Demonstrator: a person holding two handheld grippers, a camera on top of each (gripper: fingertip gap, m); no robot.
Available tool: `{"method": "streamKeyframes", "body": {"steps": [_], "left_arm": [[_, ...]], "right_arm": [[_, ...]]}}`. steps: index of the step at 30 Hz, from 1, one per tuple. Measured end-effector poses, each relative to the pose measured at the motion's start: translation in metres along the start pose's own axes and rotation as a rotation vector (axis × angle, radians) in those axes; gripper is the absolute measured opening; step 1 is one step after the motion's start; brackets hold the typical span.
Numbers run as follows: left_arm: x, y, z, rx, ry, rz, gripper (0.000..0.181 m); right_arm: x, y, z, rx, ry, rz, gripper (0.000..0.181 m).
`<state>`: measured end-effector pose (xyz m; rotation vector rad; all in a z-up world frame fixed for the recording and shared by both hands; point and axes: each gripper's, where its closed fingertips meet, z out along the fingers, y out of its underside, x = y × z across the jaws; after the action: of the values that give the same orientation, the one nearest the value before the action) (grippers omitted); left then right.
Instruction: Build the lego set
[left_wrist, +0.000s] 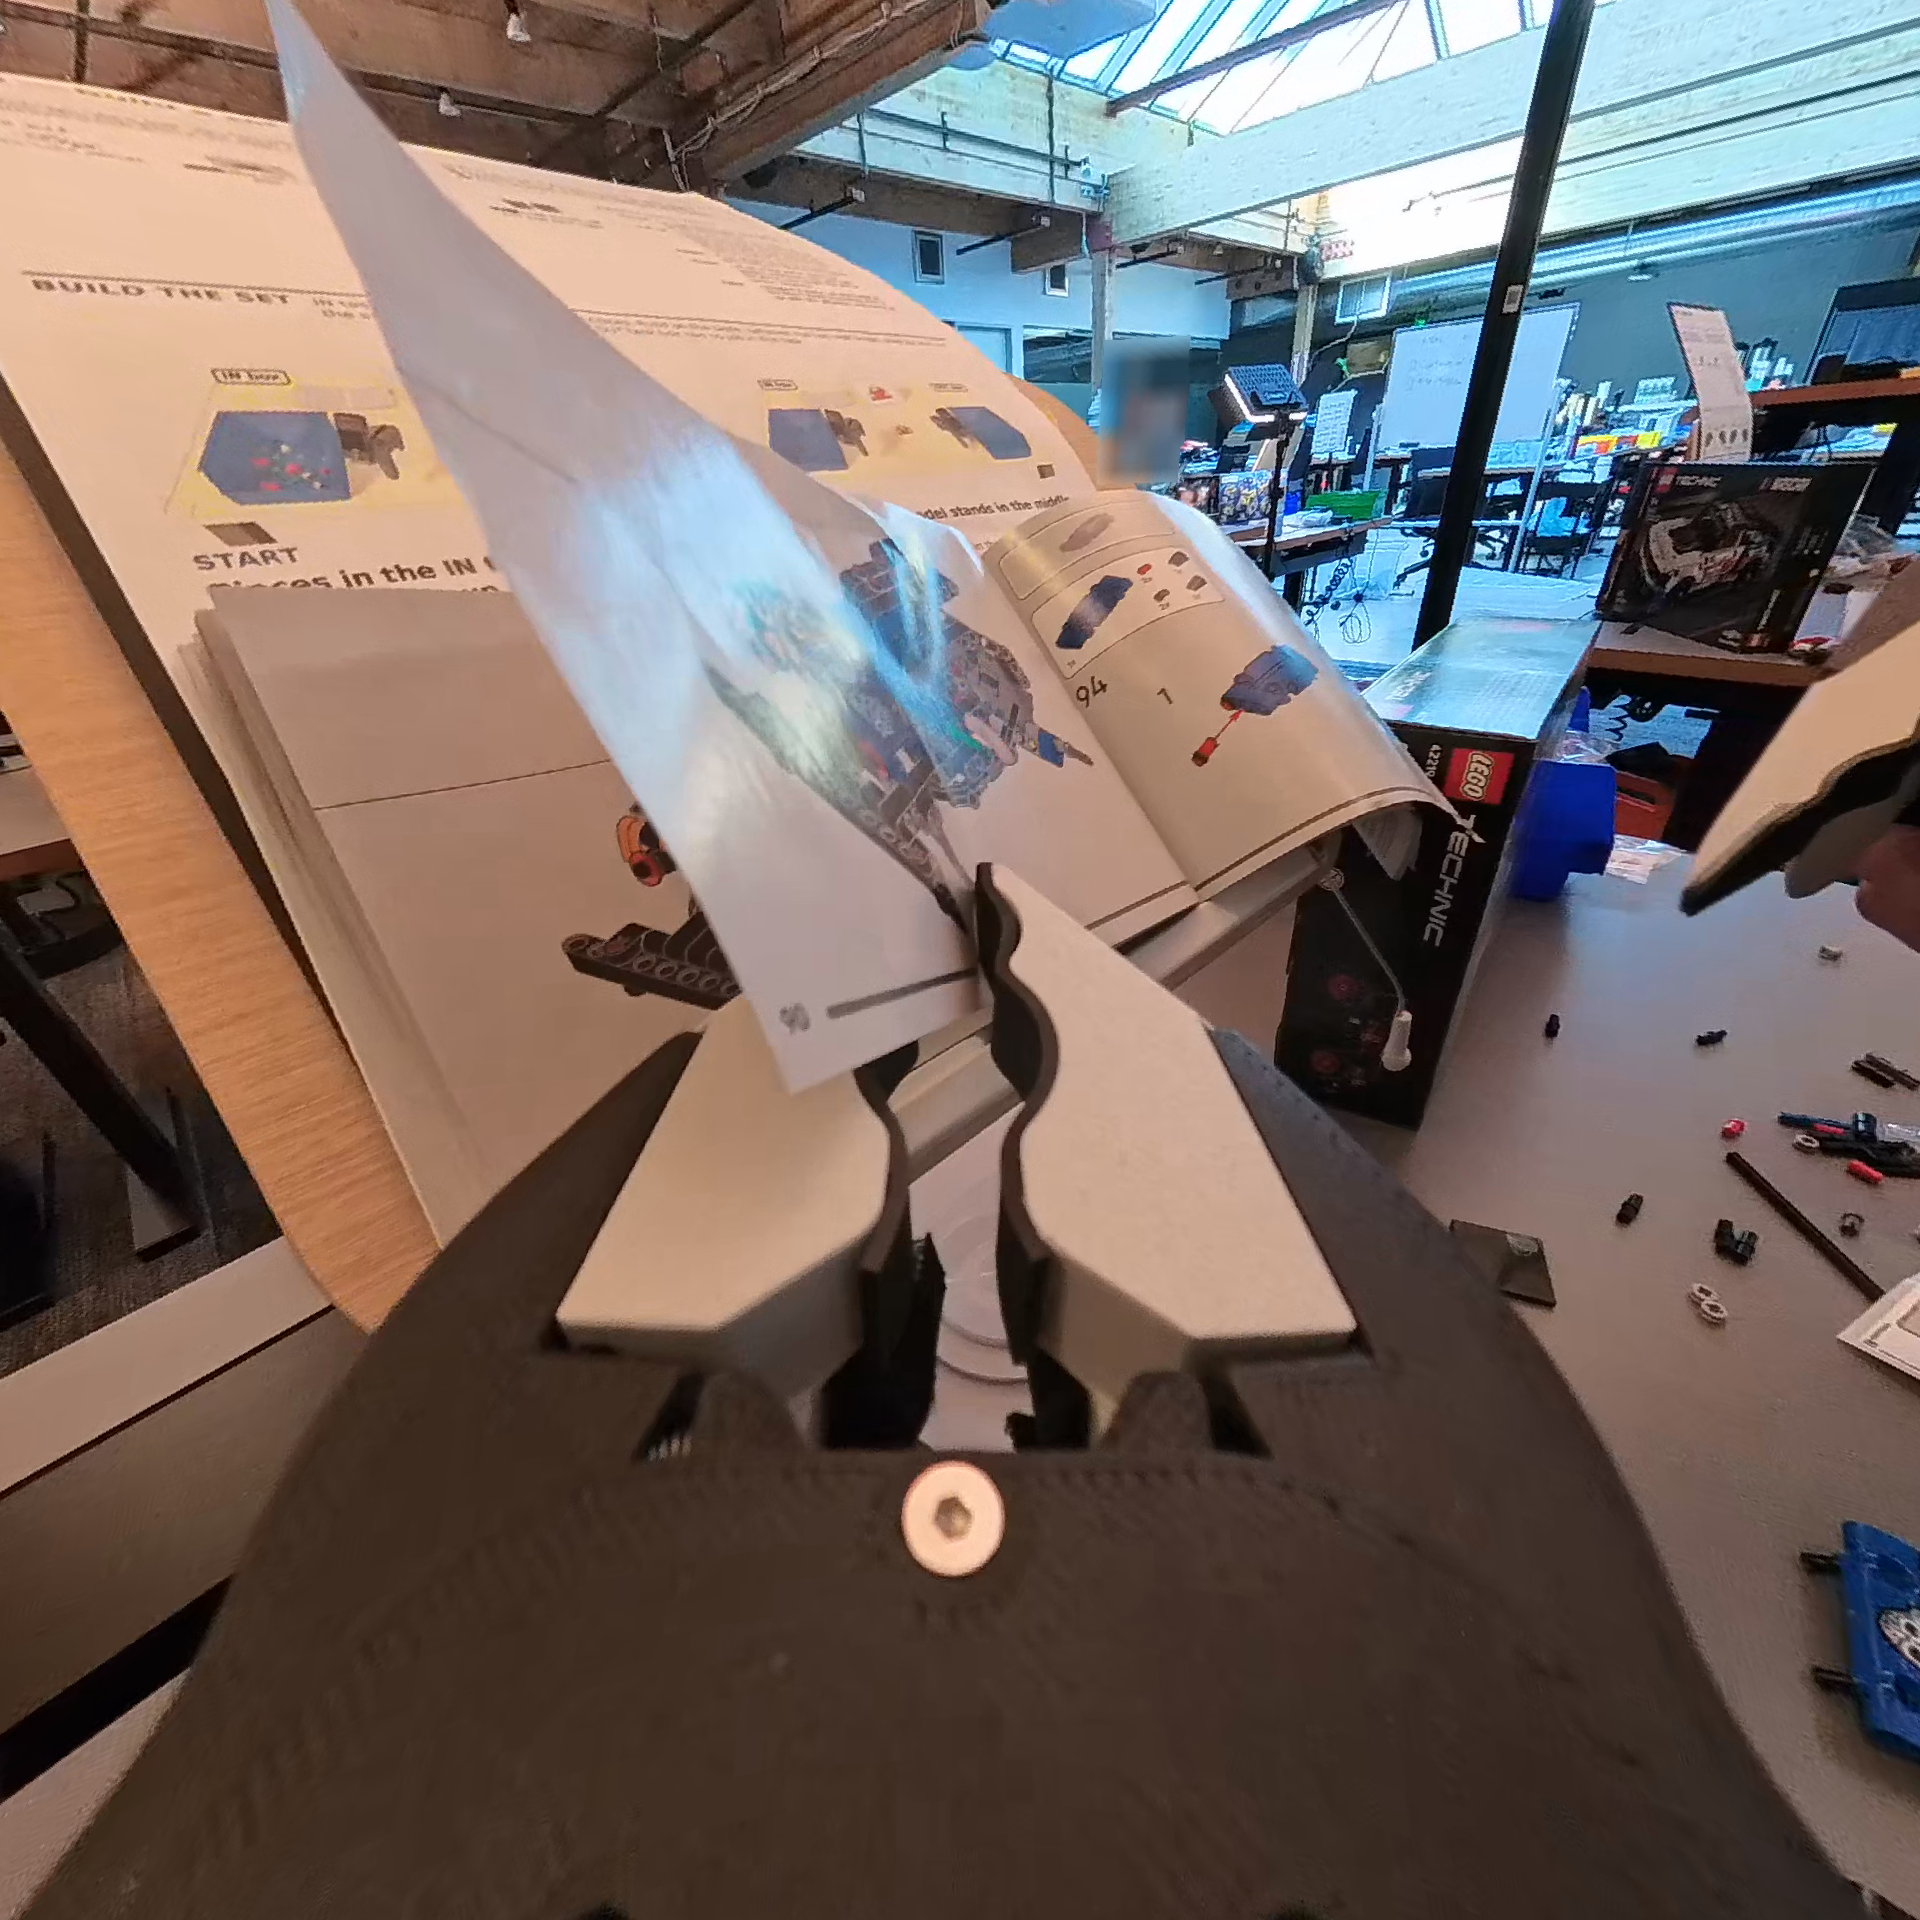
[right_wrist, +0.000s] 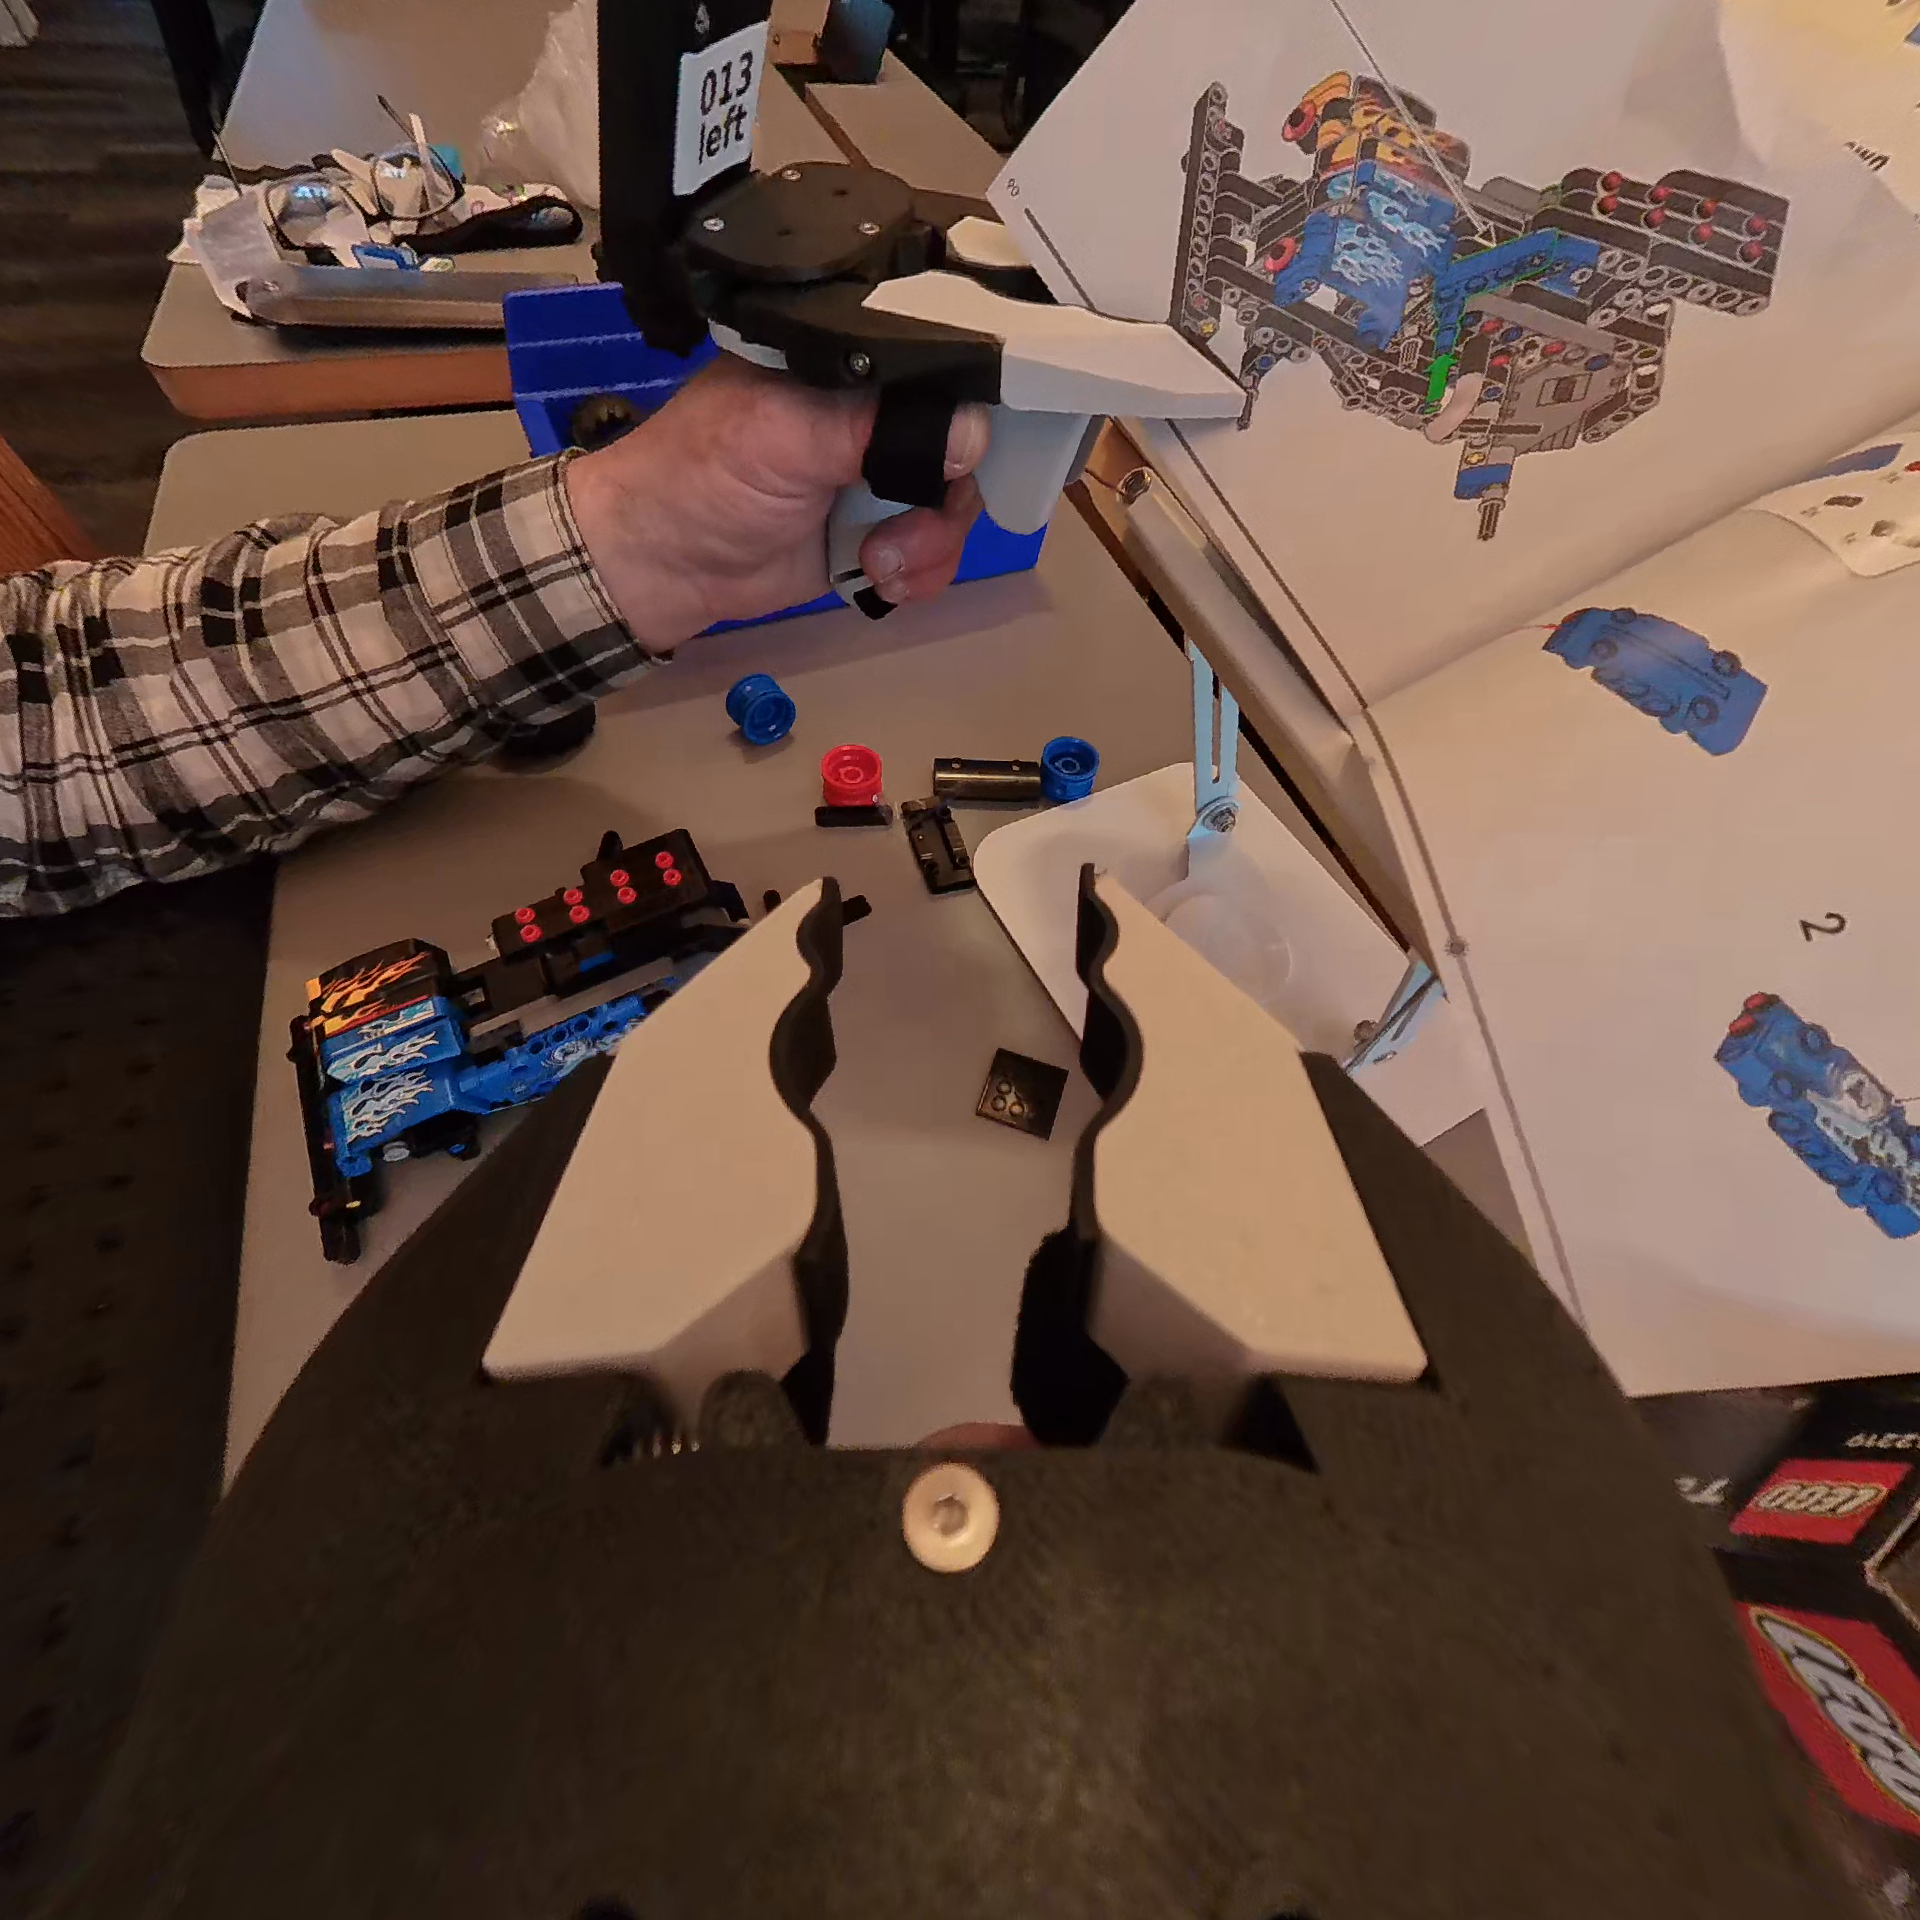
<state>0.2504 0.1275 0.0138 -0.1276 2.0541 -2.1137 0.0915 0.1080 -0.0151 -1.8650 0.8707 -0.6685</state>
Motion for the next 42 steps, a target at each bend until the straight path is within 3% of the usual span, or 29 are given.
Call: {"method": "streamKeyframes", "body": {"steps": [11, 21, 26, 36, 42], "left_arm": [[-0.001, 0.0, -0.001, -0.004, -0.006, 0.005, 0.007], [-0.016, -0.005, -0.01, -0.01, -0.061, 0.023, 0.016], [-0.027, -0.012, -0.02, 0.003, -0.093, 0.015, 0.016], [-0.031, -0.007, -0.02, -0.018, -0.102, 0.021, 0.015], [-0.027, -0.001, -0.016, -0.041, -0.096, 0.04, 0.015]], "right_arm": [[-0.01, 0.016, -0.016, -0.02, 0.011, 0.007, 0.044], [-0.029, 0.05, -0.03, -0.048, 0.005, 0.051, 0.044], [-0.053, 0.081, -0.03, -0.117, -0.079, 0.038, 0.037], [-0.121, 0.167, -0.029, -0.442, -0.359, -0.084, 0.029], [-0.137, 0.198, -0.025, -0.55, -0.428, -0.117, 0.025]]}}
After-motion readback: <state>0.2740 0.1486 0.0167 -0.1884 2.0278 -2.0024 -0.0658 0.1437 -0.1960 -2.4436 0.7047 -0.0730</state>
